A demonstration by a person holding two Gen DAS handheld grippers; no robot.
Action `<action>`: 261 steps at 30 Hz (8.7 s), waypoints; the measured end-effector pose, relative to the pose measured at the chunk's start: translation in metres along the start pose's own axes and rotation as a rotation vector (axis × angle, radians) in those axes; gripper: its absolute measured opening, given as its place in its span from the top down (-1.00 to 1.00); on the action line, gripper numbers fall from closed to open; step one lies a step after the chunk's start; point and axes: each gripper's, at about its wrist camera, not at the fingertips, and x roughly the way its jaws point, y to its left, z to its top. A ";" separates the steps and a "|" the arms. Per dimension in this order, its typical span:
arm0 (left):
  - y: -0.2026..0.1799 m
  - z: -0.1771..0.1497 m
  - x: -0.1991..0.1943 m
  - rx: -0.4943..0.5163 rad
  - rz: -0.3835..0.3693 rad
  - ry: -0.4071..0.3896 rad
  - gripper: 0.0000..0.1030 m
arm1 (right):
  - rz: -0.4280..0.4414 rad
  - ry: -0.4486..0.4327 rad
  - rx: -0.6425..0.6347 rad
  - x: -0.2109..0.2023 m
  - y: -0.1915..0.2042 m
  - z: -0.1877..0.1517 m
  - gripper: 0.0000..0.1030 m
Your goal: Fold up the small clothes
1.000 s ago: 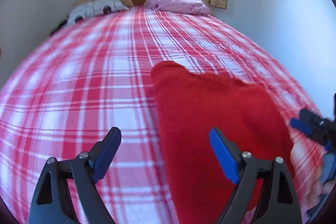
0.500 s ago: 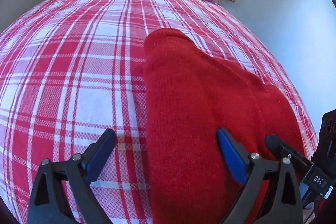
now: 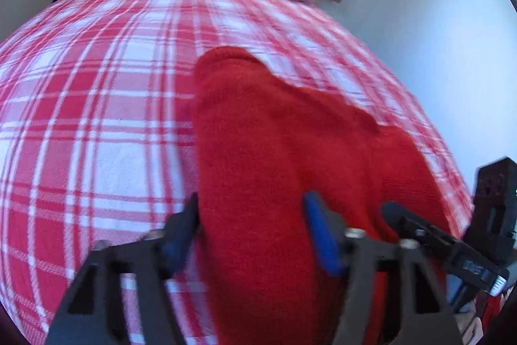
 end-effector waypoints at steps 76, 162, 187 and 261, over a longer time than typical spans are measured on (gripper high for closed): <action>0.251 -0.067 -0.197 -0.196 0.598 -0.190 0.30 | 0.400 0.115 -0.260 0.120 0.348 -0.104 0.16; 0.219 -0.184 -0.260 -0.259 0.677 -0.148 -0.82 | 0.151 0.096 -0.458 0.004 0.327 -0.187 -0.16; 0.159 -0.164 -0.413 -0.231 0.528 -0.377 -1.00 | 0.605 -0.110 -0.253 -0.211 0.458 -0.103 -0.68; 0.094 -0.180 -0.381 -0.133 0.689 -0.431 -1.00 | -0.045 -0.340 -0.323 -0.179 0.347 -0.187 -0.68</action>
